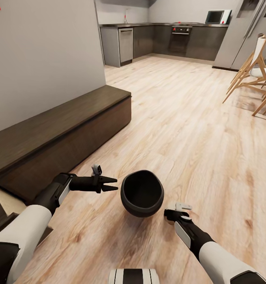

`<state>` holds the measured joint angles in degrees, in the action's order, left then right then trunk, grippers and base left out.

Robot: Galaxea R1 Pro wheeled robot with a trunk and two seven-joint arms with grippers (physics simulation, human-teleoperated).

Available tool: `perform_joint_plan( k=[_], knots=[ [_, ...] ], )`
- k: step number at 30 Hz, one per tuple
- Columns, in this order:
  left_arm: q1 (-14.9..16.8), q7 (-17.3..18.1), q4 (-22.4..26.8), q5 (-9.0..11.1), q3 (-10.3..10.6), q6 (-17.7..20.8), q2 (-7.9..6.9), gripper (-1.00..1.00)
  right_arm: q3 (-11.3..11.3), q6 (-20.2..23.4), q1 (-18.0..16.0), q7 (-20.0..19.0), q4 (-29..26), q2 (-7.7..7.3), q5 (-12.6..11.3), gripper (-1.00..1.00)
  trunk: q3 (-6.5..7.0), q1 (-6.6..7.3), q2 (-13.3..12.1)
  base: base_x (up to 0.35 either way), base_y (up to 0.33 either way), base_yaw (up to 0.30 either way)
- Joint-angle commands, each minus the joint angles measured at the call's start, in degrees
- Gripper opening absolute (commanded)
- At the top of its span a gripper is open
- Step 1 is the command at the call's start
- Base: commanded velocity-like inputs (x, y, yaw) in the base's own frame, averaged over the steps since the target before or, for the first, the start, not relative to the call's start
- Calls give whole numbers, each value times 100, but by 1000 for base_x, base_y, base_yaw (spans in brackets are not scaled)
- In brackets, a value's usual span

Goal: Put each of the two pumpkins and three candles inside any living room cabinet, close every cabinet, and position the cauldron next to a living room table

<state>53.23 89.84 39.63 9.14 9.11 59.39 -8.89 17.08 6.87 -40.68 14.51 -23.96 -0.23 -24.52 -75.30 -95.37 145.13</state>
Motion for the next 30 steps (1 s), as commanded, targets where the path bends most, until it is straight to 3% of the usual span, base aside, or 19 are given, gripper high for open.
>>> perform_joint_plan(
  k=[1, 30],
  knots=[
    [4, 16, 0, 27, 29, 61, -7, 100, 34, 36, -2, 43, -12, -3, -17, 100, -4, 1, 2, 39, 3, 0],
    [3, 16, 1, 27, 29, 61, -7, 100, 87, 40, -2, 7, 170, -39, -9, 100, -4, 1, 2, 31, -2, 0]
  ],
)
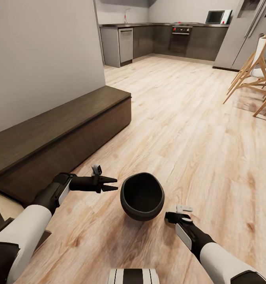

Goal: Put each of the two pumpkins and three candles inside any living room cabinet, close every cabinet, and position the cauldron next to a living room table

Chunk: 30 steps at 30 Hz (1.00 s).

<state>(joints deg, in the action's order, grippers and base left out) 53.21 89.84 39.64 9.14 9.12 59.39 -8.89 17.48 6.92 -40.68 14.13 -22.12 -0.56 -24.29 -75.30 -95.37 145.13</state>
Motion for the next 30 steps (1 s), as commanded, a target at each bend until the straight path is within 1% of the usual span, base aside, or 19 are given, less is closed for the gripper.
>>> perform_joint_plan(
  k=[1, 2, 6, 20, 23, 30],
  knots=[
    [4, 16, 0, 26, 29, 61, -7, 100, 47, 34, -1, 45, -14, -8, -32, 100, -4, 1, 2, 0, 0, 0],
    [4, 16, 0, 25, 29, 61, -7, 100, 48, 32, -1, 44, -13, -8, -32, 100, -4, 1, 2, 0, 0, 0],
    [5, 16, 0, 26, 29, 61, -6, 100, 46, 33, -1, 43, -12, -8, -32, 100, -93, -9, 7, 0, 0, 0],
    [4, 16, 6, 26, 29, 61, -7, 100, 16, 29, -1, 49, -10, 4, -44, 100, -93, -9, 7, 0, 0, 0],
    [4, 16, 5, 26, 29, 61, -7, 100, -5, 28, -1, 53, -8, 10, -48, 100, -159, -17, 11, 0, 0, 0],
    [5, 16, 13, 26, 29, 61, -7, 100, -31, 28, -1, 58, -3, 18, -51, 100, -159, -17, 11, 0, 0, 0]
  ],
)
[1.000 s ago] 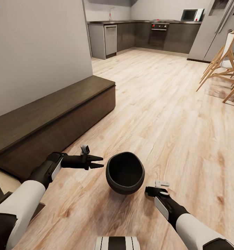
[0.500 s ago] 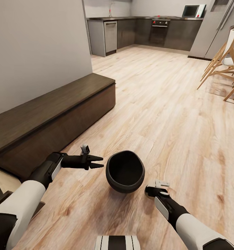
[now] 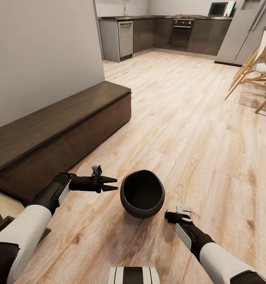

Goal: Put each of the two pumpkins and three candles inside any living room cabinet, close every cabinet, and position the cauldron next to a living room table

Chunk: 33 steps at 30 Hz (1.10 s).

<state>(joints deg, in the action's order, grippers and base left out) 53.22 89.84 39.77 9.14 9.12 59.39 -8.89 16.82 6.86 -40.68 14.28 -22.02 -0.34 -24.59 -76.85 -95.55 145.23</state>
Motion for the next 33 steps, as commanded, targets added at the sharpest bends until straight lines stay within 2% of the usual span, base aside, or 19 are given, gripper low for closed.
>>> perform_joint_plan(
  k=[1, 5, 8, 20, 33],
  knots=[
    [2, 16, 7, 26, 29, 61, -7, 100, 34, 35, -1, 45, -13, -2, -24, 100, -4, 1, 2, 0, 0, 0],
    [2, 16, 22, 26, 29, 61, -7, 100, 33, 32, -1, 47, -13, -3, -27, 100, -4, 1, 2, 0, 0, 0],
    [-1, 16, 37, 26, 29, 61, -7, 100, 31, 28, -1, 48, -12, -8, -28, 100, -71, -7, 6, 0, 0, 0],
    [-1, 16, 45, 26, 29, 61, -7, 100, 24, 5, -1, 58, -12, -19, -35, 100, -71, -7, 6, 0, 0, 0],
    [0, 16, 43, 26, 29, 61, -7, 100, 6, -210, -1, 74, -12, -19, -54, 100, -71, -7, 6, 0, 0, 0]
  ],
)
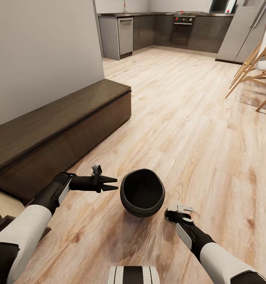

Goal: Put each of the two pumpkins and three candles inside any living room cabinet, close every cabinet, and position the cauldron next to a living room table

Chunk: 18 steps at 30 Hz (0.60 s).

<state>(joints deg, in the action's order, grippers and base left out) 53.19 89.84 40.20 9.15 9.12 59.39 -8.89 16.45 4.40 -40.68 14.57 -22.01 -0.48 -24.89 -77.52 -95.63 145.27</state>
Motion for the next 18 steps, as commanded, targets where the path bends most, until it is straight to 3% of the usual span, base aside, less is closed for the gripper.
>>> perform_joint_plan(
  k=[1, 18],
  knots=[
    [3, 16, -1, 25, 28, 61, -7, 100, 43, 34, -1, 45, -14, -5, -24, 100, -4, 1, 2, 0, 0, 0],
    [3, 16, 5, 25, 28, 61, -14, 100, 42, -217, -1, 54, -14, 2, -32, 100, -71, -7, 6, 0, 0, 0]
  ],
)
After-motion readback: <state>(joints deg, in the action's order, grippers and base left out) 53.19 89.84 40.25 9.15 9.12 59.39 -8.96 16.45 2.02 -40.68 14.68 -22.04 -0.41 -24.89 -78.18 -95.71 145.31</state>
